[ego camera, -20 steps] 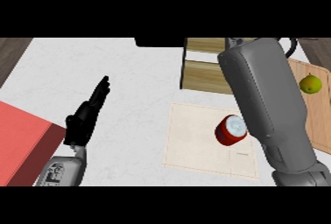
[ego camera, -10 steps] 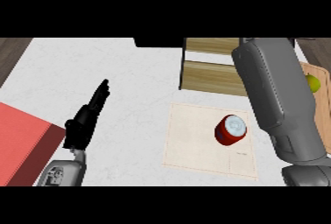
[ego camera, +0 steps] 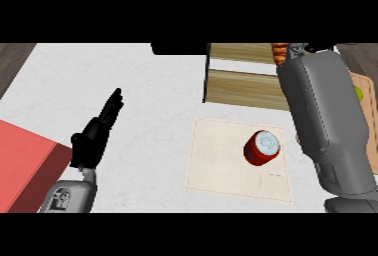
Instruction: Pick the croissant from the placemat and place it in the tiered shelf
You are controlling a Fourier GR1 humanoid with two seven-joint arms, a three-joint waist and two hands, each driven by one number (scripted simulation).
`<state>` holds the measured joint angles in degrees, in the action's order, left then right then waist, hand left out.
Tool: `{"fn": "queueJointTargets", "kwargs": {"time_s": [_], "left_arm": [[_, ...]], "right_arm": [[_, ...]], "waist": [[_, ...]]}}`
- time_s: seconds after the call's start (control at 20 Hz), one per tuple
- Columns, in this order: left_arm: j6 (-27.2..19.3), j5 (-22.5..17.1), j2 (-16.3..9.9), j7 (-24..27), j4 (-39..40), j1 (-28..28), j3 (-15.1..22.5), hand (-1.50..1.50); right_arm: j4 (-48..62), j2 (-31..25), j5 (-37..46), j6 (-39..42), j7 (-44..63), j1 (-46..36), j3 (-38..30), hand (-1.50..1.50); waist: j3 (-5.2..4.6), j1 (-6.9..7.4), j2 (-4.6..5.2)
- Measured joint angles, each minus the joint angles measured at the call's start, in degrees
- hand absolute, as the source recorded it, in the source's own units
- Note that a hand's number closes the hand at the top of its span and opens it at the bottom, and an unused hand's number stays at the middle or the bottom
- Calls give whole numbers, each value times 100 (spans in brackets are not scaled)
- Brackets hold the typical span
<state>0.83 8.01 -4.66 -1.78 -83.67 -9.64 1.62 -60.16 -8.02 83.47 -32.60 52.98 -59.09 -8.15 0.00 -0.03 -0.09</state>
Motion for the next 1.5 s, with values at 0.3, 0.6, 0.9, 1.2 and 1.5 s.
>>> {"fn": "queueJointTargets", "kwargs": {"time_s": [0.3,0.6,0.9,1.2,1.5], "left_arm": [[55,-25,-46,-23,-46,18,-47,0],[78,-14,-24,88,61,12,-58,0],[44,37,-11,-20,27,-19,-44,0],[-19,80,25,19,-21,87,-34,0],[-40,51,-10,-16,51,75,-138,0]], "right_arm": [[-566,84,-504,-85,-98,92,-138,-150],[-1008,59,-1105,85,-274,24,-153,-150],[-1598,-14,-1335,-92,-238,-202,-430,-150],[-2666,-302,-1242,172,255,-235,-915,-150],[-4056,-494,-1505,1358,827,309,-1375,-150]], "waist": [[2,14,2],[0,20,2],[1,13,-4],[-1,-66,-33],[-1,-216,-75]]}}
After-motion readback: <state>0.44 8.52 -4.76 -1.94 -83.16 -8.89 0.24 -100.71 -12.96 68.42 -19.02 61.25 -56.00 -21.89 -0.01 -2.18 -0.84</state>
